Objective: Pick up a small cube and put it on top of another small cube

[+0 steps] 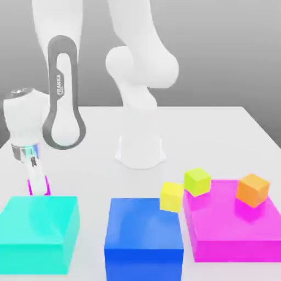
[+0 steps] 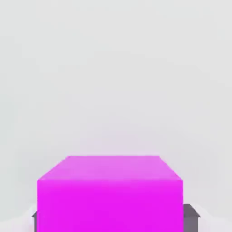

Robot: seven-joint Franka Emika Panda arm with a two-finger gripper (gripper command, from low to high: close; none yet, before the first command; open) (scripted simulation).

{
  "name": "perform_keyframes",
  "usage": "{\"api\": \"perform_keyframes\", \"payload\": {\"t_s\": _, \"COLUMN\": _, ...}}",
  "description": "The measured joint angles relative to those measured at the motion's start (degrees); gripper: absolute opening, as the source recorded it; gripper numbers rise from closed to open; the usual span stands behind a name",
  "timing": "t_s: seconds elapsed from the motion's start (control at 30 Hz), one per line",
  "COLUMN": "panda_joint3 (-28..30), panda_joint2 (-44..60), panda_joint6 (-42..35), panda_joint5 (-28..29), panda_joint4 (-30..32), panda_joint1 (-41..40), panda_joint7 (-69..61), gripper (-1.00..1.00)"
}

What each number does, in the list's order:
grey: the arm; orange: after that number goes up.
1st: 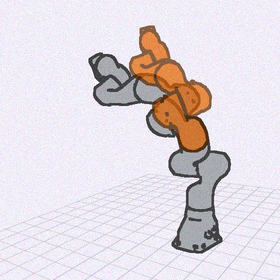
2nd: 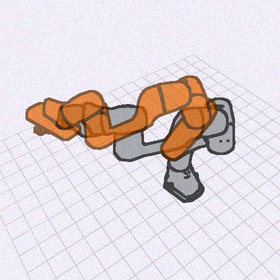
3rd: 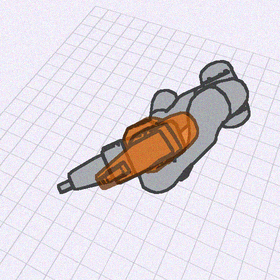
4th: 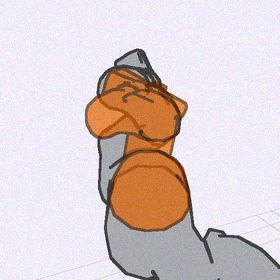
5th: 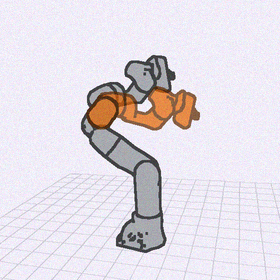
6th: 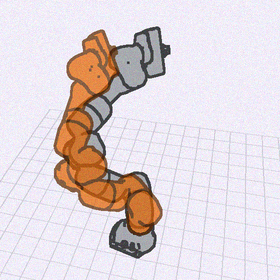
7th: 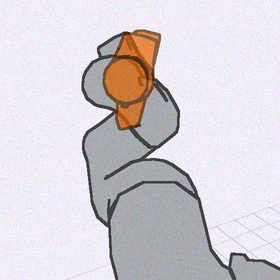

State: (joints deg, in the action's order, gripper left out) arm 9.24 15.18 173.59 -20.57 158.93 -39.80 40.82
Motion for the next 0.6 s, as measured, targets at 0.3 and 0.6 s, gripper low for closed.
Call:
{"api": "perform_keyframes", "payload": {"t_s": 0.3, "panda_joint3": 8.6, "panda_joint2": -11.1, "panda_joint6": -8.2, "panda_joint5": 16.0, "panda_joint4": 2.4, "panda_joint1": 4.7, "panda_joint7": 11.8, "gripper": -1.00}}
{"api": "perform_keyframes", "payload": {"t_s": 0.6, "panda_joint3": -3.1, "panda_joint2": -25.1, "panda_joint6": -24.3, "panda_joint5": 16.8, "panda_joint4": 0.4, "panda_joint1": 21.0, "panda_joint7": 9.3, "gripper": -1.00}}
